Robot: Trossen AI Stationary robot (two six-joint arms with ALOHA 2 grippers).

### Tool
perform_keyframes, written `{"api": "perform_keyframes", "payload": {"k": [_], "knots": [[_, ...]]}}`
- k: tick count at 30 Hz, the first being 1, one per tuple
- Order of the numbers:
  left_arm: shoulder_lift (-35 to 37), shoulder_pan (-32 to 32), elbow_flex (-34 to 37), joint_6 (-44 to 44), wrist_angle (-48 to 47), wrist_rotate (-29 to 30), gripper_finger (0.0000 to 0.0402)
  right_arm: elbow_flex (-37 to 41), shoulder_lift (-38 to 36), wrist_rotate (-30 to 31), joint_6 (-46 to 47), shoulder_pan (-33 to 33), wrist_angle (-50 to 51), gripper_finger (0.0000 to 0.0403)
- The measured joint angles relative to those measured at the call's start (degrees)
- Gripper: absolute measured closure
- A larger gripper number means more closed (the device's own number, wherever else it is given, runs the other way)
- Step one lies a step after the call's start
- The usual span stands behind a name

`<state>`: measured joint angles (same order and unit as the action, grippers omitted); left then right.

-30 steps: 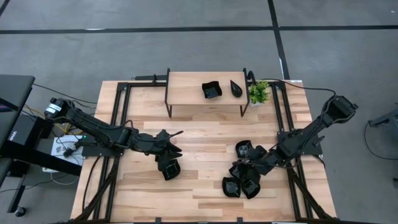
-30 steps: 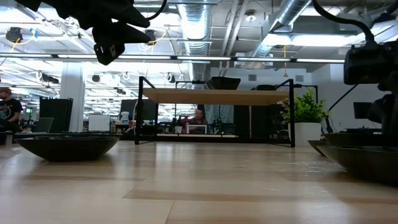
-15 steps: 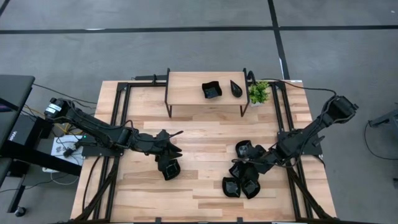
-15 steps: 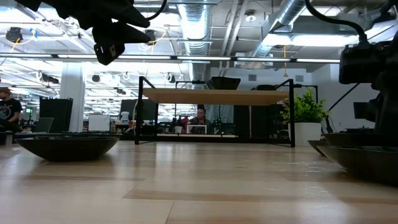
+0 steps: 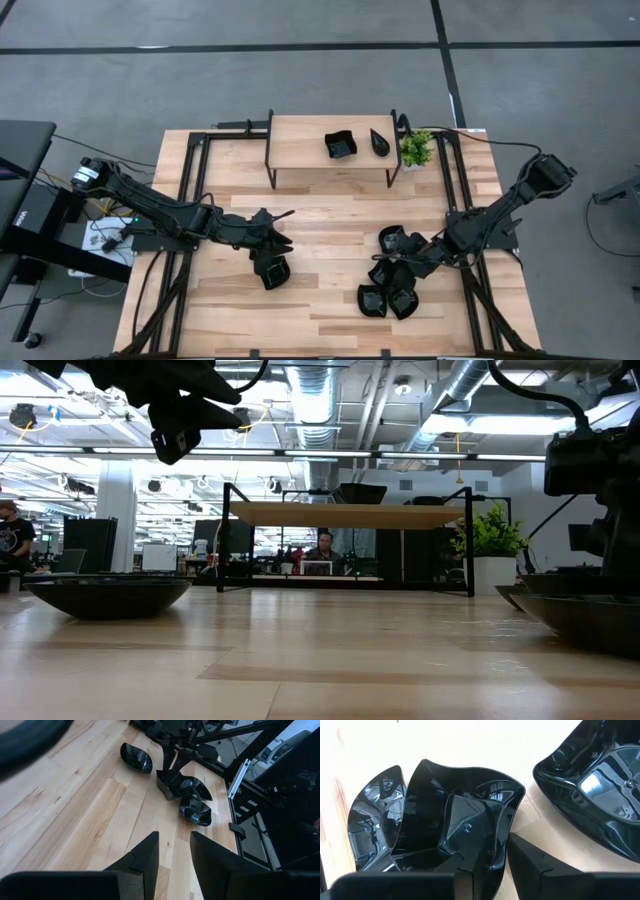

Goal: Pick & Place Mini shaped plates
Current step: Stack the black distorted square plate on top of the black distorted square plate on the shelf

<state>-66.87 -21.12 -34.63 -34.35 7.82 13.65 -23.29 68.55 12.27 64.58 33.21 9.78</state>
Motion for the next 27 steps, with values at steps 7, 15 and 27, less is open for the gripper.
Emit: {"api": "perform_keyframes", "payload": {"k": [7, 15, 27], "knots": [[0.0, 0.0, 0.0, 0.0, 0.0, -0.02, 0.0289, 0.0, 0.0, 0.0, 0.0, 0.0, -0.37, 0.0357], [0.0, 0.0, 0.0, 0.0, 0.0, -0.02, 0.0289, 0.0, 0.0, -0.24, 0.02, 0.0, -1.44, 0.0394], [0.0, 0.0, 0.01, 0.02, 0.0, 0.0, 0.0289, 0.0, 0.0, -0.25, 1.97, 0.02, -1.46, 0.04]]}}
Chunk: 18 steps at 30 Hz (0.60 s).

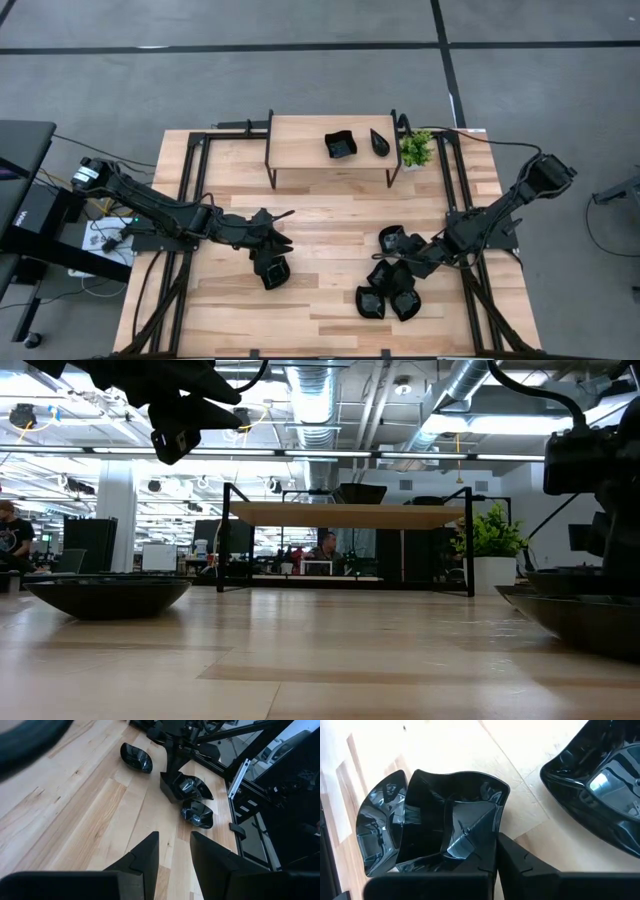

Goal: Pick & Place Mini shaped plates
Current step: Stack the black distorted square plate on top of the black distorted square plate on the shelf

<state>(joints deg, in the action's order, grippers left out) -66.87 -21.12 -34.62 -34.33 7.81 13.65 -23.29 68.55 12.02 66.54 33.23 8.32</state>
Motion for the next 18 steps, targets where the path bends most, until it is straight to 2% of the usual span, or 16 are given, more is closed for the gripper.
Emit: {"api": "perform_keyframes", "payload": {"k": [18], "knots": [[0.0, 0.0, 0.01, 0.01, 0.0, 0.0, 0.0289, -2.71, -0.04, 0.01, 0.52, 0.0, 3.18, 0.0401]]}}
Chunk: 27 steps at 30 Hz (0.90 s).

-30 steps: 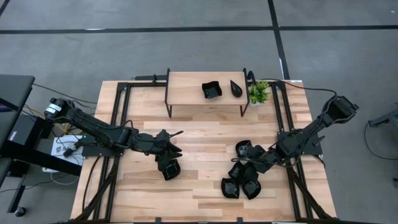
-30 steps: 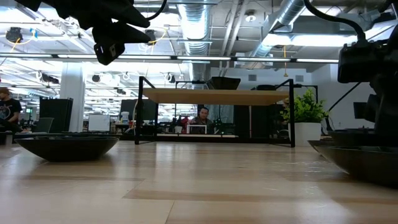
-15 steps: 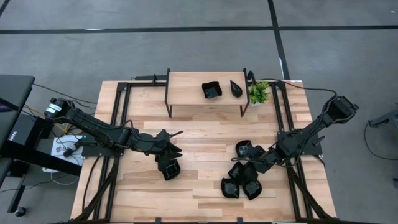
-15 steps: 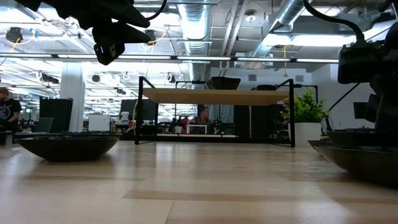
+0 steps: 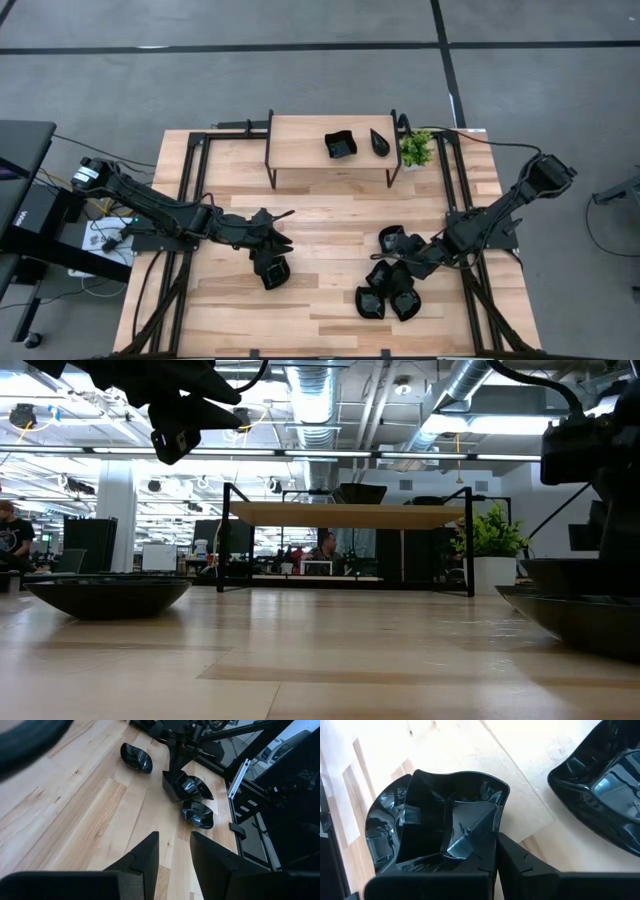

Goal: Pick & Place Mini shaped plates
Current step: Stack the black distorted square plate on top of the black distorted square plate on the shelf

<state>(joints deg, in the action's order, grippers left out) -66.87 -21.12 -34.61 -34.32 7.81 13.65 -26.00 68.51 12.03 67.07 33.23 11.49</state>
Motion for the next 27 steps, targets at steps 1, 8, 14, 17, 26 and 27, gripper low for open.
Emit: {"api": "perform_keyframes", "payload": {"k": [1, 8, 14, 17, 26, 27], "knots": [[0.0, 0.02, 0.0, 0.0, 0.0, 0.0, 0.0289, -0.31, 0.0, 0.0, 0.0, 0.0, 0.39, 0.0401], [0.01, 0.0, 0.0, 0.01, 0.0, 0.0, 0.0289, -2.92, 0.0, 0.04, -1.01, 0.0, 3.06, 0.0401], [0.02, 0.0, 0.0, 0.01, 0.0, 0.0, 0.0289, -5.72, 0.0, 2.11, -1.06, 0.0, 6.19, 0.0402], [0.0, 0.01, 0.0, 0.34, 0.0, 0.0, 0.0289, -7.56, 0.0, 3.74, -1.11, -0.04, 8.46, 0.0402], [0.0, 0.18, 0.0, 2.57, 0.17, 0.0, 0.0289, -13.53, 0.0, 6.48, -1.86, -1.9, 13.74, 0.0402], [0.0, 0.3, 0.0, 2.57, 0.17, -0.02, 0.0289, -14.28, 0.0, 6.49, -2.52, -2.48, 13.84, 0.0402]]}}
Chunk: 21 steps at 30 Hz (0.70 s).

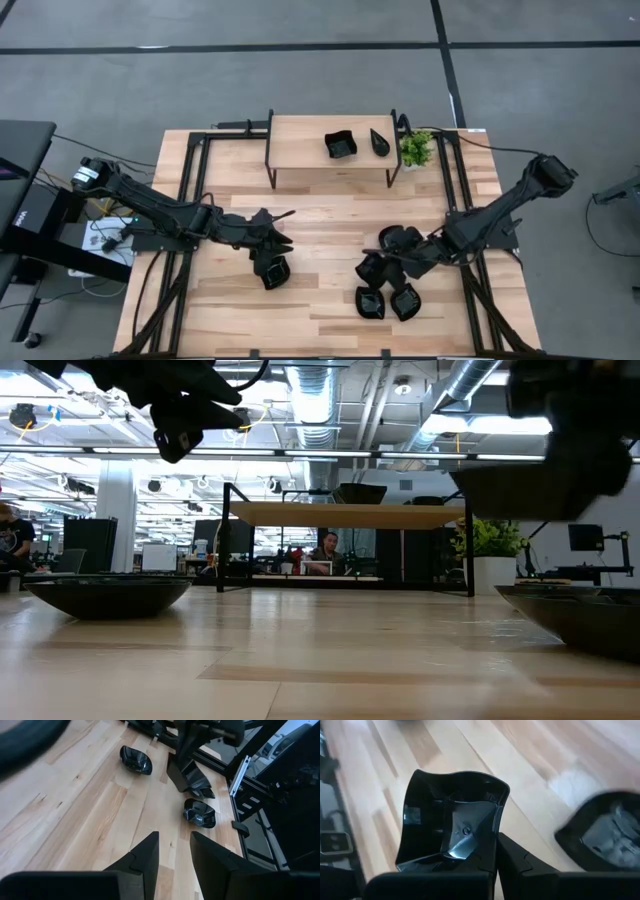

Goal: Pick & Place Mini shaped plates
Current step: Stack the black distorted square plate on top of the black distorted square plate on the shelf

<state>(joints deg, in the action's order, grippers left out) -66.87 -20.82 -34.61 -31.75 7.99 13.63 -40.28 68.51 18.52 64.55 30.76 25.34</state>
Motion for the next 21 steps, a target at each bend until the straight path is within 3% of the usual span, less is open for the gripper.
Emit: {"api": "perform_keyframes", "payload": {"k": [16, 21], "knots": [[0.11, 2.59, 0.0, 9.04, 0.08, -0.12, 0.0289, -9.38, 0.0, 1.09, -9.66, -13.21, 0.0, 0.0401], [1.21, 5.7, 0.0, 13.15, 0.09, -4.83, 0.0289, -11.03, 0.0, 2.36, -10.58, -17.57, -0.04, 0.0401]]}}
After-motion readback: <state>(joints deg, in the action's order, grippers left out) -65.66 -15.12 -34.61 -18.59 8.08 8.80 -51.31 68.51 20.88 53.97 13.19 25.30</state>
